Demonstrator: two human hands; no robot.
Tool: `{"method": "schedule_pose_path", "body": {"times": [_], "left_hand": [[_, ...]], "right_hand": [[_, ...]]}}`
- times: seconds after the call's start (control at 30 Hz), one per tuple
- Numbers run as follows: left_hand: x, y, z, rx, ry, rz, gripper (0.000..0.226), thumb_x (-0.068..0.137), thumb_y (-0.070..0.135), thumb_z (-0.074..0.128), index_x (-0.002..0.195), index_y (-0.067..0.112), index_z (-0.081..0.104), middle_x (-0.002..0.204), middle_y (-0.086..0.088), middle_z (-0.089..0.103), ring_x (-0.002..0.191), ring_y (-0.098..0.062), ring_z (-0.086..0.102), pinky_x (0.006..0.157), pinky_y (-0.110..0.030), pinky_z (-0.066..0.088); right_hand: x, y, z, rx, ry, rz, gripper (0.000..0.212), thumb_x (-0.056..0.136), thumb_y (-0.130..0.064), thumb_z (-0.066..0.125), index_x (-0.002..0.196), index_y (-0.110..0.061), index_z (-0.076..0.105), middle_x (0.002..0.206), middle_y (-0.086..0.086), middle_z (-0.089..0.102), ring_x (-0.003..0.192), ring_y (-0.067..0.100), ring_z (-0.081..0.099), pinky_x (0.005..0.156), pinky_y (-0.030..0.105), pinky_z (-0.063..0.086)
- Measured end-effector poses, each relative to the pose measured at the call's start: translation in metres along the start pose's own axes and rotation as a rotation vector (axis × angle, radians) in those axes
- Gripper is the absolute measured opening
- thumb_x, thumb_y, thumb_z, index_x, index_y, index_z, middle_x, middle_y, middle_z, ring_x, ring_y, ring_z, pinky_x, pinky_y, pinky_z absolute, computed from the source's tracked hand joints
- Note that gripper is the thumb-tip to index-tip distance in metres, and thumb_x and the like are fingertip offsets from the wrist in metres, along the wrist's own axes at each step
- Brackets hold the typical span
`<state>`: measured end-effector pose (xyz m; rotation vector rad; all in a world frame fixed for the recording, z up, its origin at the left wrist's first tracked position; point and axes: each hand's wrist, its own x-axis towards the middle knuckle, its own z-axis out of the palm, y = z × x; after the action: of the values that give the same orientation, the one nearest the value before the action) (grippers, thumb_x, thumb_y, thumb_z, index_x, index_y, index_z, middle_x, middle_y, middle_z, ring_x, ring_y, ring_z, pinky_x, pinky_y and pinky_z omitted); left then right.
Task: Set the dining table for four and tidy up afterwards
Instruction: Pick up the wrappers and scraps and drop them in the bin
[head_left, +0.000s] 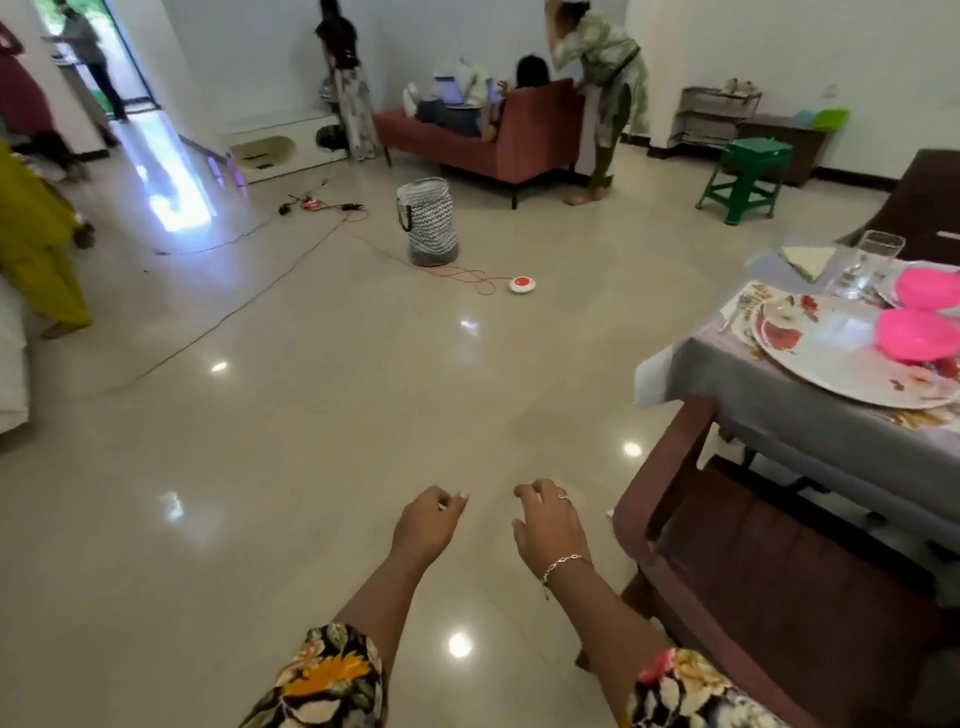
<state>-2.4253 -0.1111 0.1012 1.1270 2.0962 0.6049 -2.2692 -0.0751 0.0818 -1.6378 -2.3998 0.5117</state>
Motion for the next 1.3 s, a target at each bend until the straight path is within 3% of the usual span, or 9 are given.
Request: {"method": "schedule_pose_path", "body": {"times": [0.3,0.6,0.9,1.03,1.13,1.3], "left_hand": [[0.200,0.052,-0.002,-0.013,-0.246,0.085,0.041,0.094,0.044,0.048,0.102,0.006,0.059,0.106,-0.016,0.064,0.101,-0.034,0.061,0.069,-0.028,0.039],[0.382,0.131,-0.002,0.136,-0.448,0.206,0.040,0.094,0.045,0.047,0.102,0.007,0.058,0.108,-0.014,0.064,0.103,-0.032,0.060,0.075,-0.033,0.044],[0.491,0.246,0.111,0.175,-0.708,0.288,0.033,0.094,0.043,0.048,0.094,0.012,0.056,0.103,-0.011,0.064,0.099,-0.029,0.060,0.084,-0.038,0.048],[0.527,0.279,0.158,0.203,-0.787,0.214,0.030,0.094,0.044,0.047,0.093,0.015,0.055,0.098,-0.007,0.063,0.094,-0.024,0.060,0.086,-0.039,0.048],[0.557,0.300,0.194,0.200,-0.831,0.182,0.029,0.095,0.042,0.048,0.088,0.014,0.055,0.092,-0.005,0.061,0.085,-0.022,0.058,0.083,-0.039,0.049],[0.609,0.290,0.268,0.174,-0.899,0.048,0.028,0.094,0.038,0.050,0.075,0.017,0.053,0.082,-0.006,0.061,0.077,-0.022,0.058,0.074,-0.037,0.047]], "right_hand": [[0.170,0.032,0.013,-0.057,-0.059,0.259,0.040,0.091,-0.024,0.048,0.130,-0.016,0.041,0.130,0.007,0.042,0.118,0.026,0.044,0.097,0.032,0.037],[0.282,0.076,0.029,0.094,-0.131,0.636,0.040,0.090,-0.023,0.049,0.129,-0.017,0.042,0.128,0.006,0.043,0.121,0.024,0.041,0.100,0.031,0.036],[0.355,0.187,0.036,0.171,-0.174,0.911,0.043,0.087,-0.018,0.046,0.130,-0.014,0.042,0.137,0.009,0.040,0.127,0.025,0.040,0.100,0.031,0.037],[0.389,0.243,0.038,0.292,-0.327,1.033,0.046,0.086,-0.021,0.050,0.131,-0.015,0.042,0.140,0.013,0.037,0.126,0.029,0.042,0.102,0.034,0.038],[0.413,0.287,0.049,0.334,-0.367,1.049,0.052,0.081,-0.027,0.044,0.132,-0.018,0.042,0.153,0.009,0.019,0.136,0.025,0.032,0.109,0.034,0.030],[0.448,0.356,0.095,0.414,-0.381,1.190,0.051,0.087,-0.016,0.048,0.137,-0.016,0.037,0.148,0.009,0.032,0.131,0.025,0.038,0.101,0.028,0.031]]}}
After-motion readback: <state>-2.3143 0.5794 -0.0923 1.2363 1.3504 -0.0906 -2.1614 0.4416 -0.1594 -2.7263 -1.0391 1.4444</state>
